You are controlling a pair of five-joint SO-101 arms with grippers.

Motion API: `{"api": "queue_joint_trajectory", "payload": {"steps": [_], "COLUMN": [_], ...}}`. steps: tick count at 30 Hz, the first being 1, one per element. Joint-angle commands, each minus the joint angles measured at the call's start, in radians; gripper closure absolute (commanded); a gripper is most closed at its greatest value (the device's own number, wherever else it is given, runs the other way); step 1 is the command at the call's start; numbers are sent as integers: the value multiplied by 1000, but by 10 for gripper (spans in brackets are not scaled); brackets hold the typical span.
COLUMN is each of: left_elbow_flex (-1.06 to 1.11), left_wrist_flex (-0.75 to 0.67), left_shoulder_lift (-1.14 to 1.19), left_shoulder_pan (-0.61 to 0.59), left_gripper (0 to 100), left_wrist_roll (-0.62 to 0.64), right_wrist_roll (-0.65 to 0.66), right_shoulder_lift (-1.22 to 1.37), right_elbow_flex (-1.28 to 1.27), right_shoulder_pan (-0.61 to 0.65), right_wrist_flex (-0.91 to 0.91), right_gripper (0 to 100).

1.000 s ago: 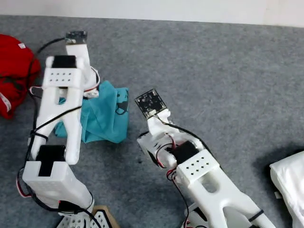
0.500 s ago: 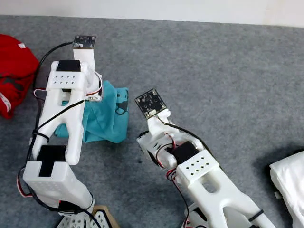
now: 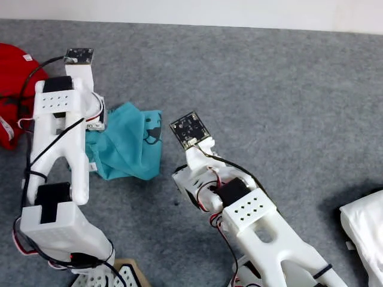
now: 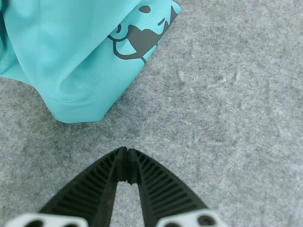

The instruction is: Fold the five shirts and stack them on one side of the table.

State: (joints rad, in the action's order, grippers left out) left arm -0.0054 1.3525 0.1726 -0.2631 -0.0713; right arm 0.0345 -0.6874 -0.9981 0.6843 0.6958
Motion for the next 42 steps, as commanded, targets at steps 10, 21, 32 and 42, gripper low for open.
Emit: {"api": "queue_joint_trajectory", "payload": {"steps": [10, 21, 32, 42], "left_elbow_flex": [140, 58, 24, 21], "left_wrist_flex": [-5, -5, 25, -34], "left_shoulder_lift": [-18, -19, -102, -33], "left_shoulder_pan": [-85, -326, -168, -50], "left_gripper": [896, 896, 896, 891], "left_wrist_roll": [-8, -5, 75, 72], "right_wrist_roll": [-9, -11, -8, -8], "right_shoulder_lift": [-19, -19, -19, -18], "right_elbow_flex": [5, 5, 5, 5], "right_shoulder_pan": [4, 5, 5, 5], "right_wrist_flex": [-15, -15, -16, -16], "right_gripper": [992, 992, 992, 992]}}
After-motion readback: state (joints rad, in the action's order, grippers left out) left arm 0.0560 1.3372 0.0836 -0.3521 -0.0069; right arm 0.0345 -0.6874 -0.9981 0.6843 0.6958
